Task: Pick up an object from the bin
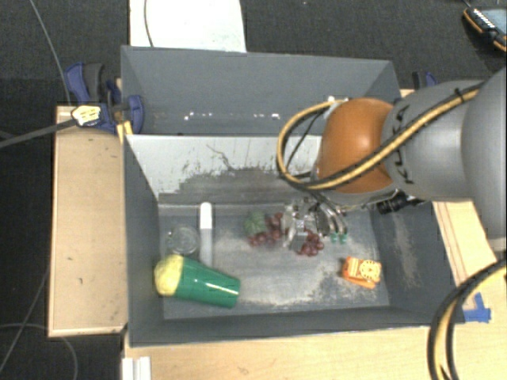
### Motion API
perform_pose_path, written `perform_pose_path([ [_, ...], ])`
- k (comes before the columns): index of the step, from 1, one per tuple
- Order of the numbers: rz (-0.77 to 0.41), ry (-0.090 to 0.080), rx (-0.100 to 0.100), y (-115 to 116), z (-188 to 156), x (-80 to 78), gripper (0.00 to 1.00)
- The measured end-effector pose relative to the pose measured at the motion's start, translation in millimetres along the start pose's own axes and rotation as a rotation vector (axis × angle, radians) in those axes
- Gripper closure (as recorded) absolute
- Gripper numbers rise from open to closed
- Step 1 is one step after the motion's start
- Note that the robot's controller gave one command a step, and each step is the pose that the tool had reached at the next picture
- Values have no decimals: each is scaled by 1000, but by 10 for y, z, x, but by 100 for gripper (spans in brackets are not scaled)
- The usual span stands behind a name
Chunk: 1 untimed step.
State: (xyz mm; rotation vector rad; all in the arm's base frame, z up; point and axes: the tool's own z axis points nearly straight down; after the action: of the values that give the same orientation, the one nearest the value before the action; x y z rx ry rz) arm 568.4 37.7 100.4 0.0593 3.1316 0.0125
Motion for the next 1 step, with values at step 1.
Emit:
perform_pose_path([
  [1, 0, 0, 0, 0, 0, 0, 100],
])
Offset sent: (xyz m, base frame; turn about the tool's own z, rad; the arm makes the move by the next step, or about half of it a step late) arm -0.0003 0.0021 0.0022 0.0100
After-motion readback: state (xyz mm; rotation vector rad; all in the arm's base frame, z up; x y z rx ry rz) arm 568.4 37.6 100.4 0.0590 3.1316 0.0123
